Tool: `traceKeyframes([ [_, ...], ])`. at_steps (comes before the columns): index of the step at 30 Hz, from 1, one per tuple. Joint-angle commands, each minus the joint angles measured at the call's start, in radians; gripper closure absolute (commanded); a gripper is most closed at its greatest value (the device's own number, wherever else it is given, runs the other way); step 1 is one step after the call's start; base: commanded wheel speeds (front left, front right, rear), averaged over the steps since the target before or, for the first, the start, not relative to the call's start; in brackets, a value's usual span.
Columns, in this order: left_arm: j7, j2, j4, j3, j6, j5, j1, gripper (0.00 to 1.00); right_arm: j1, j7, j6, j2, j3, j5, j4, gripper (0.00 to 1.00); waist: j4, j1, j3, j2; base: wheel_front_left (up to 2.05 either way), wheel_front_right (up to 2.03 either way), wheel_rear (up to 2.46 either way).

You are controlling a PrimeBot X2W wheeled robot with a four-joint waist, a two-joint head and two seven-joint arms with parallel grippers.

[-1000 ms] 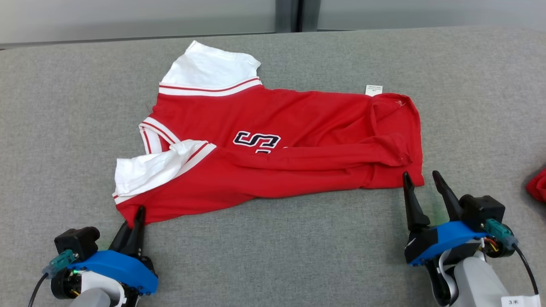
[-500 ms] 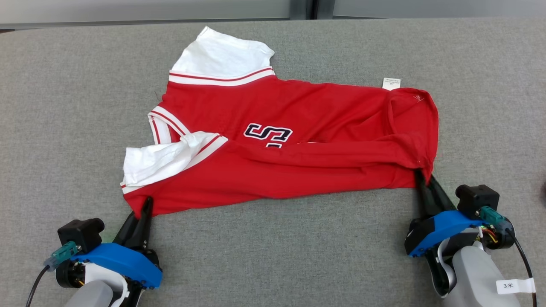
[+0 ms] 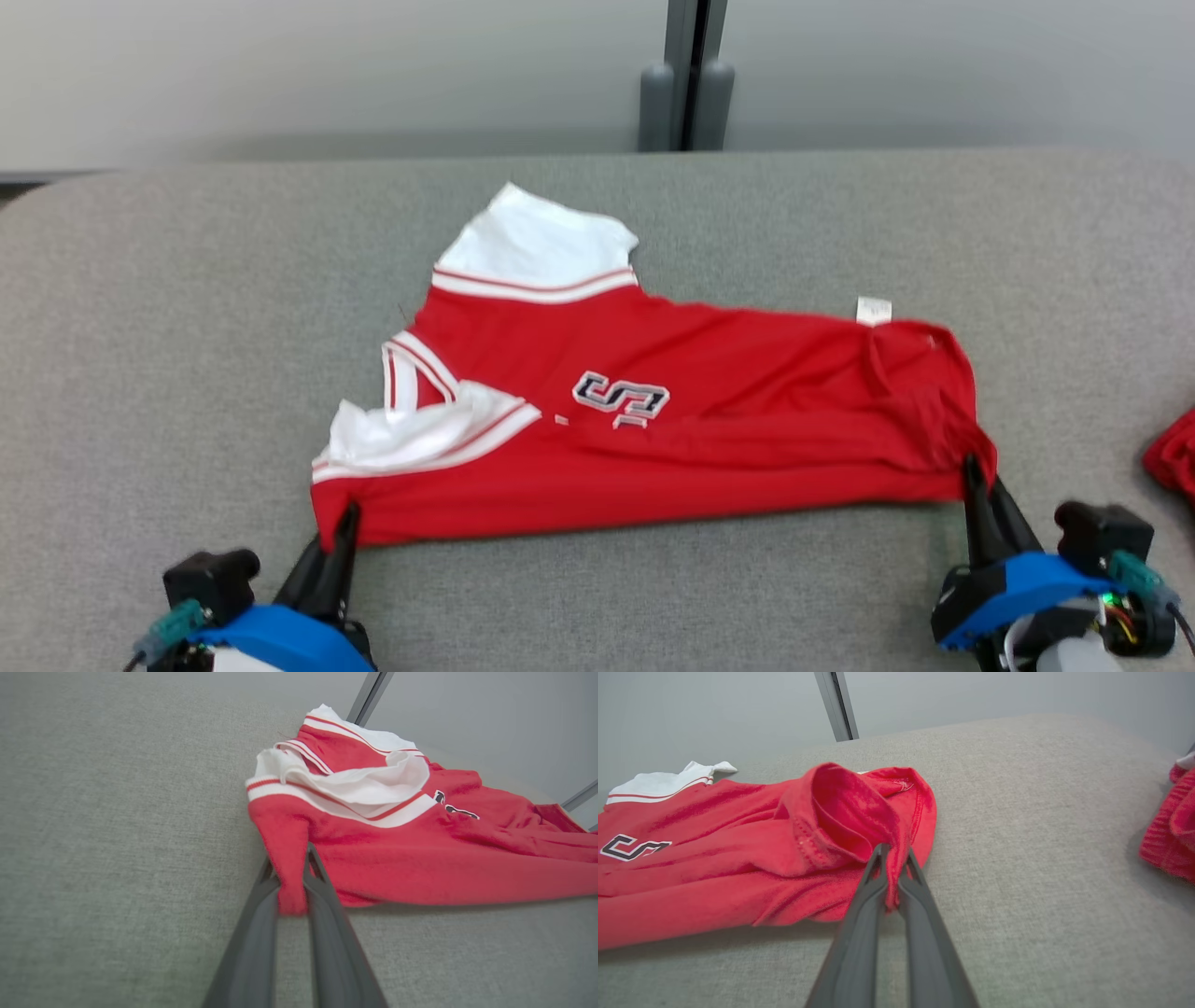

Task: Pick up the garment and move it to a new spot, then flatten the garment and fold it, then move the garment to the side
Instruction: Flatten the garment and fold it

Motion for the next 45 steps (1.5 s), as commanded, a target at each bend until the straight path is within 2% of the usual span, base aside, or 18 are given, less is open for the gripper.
traceKeyframes([
  [1, 0.0, -0.002, 0.003, 0.01, -0.001, 0.019, 0.027, 1.0, 0.036, 0.0, -0.001, -0.007, -0.011, 0.001, 0.001, 1.0, -0.019, -0.0001, -0.043, -0.0004, 0.0, 0.0, 0.0],
  [9, 0.0, -0.069, 0.006, 0.01, 0.0, 0.088, 0.168, 1.0, 0.176, 0.0, 0.0, -0.008, -0.034, 0.023, 0.039, 1.0, -0.009, -0.0001, -0.154, -0.0004, 0.0, 0.0, 0.0],
  [10, 0.0, -0.076, 0.001, 0.016, 0.0, 0.094, 0.177, 1.0, 0.182, 0.0, 0.0, -0.007, -0.032, 0.027, 0.042, 0.5, -0.008, -0.0001, -0.156, -0.0004, 0.0, 0.0, 0.0],
  [11, 0.0, -0.082, -0.008, 0.022, 0.0, 0.095, 0.183, 0.5, 0.191, 0.0, 0.0, -0.006, -0.026, 0.03, 0.045, 0.0, -0.007, -0.0001, -0.157, -0.0004, 0.0, 0.0, 0.0],
  [12, 0.0, -0.084, -0.015, 0.026, 0.0, 0.099, 0.19, 0.0, 0.192, 0.0, 0.0, -0.006, -0.025, 0.034, 0.041, 0.0, -0.006, -0.0001, -0.155, -0.0004, 0.0, 0.0, 0.0],
  [20, -0.001, -0.078, -0.142, 0.104, 0.0, 0.171, 0.154, 0.0, 0.104, 0.0, 0.0, -0.006, -0.025, 0.016, -0.033, 0.0, -0.005, -0.0001, -0.113, -0.0004, 0.0, 0.0, 0.0],
  [24, -0.001, -0.053, -0.16, 0.102, 0.0, 0.179, 0.088, 0.0, 0.02, 0.0, 0.0, -0.006, -0.003, 0.0, 0.0, 0.0, -0.012, -0.0001, -0.087, -0.0004, 0.0, 0.0, 0.0],
  [27, -0.001, -0.002, -0.139, 0.037, 0.0, 0.153, 0.003, 0.0, -0.059, 0.0, 0.0, -0.007, 0.011, -0.03, 0.063, 0.0, -0.021, -0.0001, -0.059, -0.0004, 0.0, 0.0, 0.0],
  [34, 0.031, 0.155, -0.083, -0.201, 0.0, 0.037, -0.293, 0.0, -0.215, 0.0, 0.0, -0.006, 0.023, -0.07, 0.138, 0.0, -0.04, -0.0001, 0.02, -0.0004, 0.0, 0.0, 0.0],
  [35, 0.031, 0.155, -0.083, -0.201, 0.0, 0.037, -0.293, 0.0, -0.215, 0.0, 0.0, -0.006, 0.023, -0.07, 0.138, 0.0, -0.04, -0.0001, 0.02, -0.0004, 0.0, 0.0, 0.0],
  [37, 0.052, 0.203, -0.067, -0.277, 0.0, -0.02, -0.408, 0.0, -0.249, 0.0, 0.0, -0.006, 0.03, -0.052, 0.154, 0.0, -0.058, -0.0001, 0.054, -0.0004, 0.0, 0.0, 0.0],
  [38, 0.052, 0.203, -0.067, -0.277, 0.0, -0.02, -0.408, 0.0, -0.249, 0.0, 0.0, -0.006, 0.03, -0.052, 0.154, 0.0, -0.058, -0.0001, 0.054, -0.0004, 0.0, 0.0, 0.0],
  [45, 0.051, 0.296, -0.032, -0.444, 0.0, -0.11, -0.584, 0.0, -0.301, 0.0, 0.0, -0.006, 0.082, 0.014, 0.243, 0.0, -0.106, -0.0001, 0.108, -0.0004, 0.0, 0.0, 0.0],
])
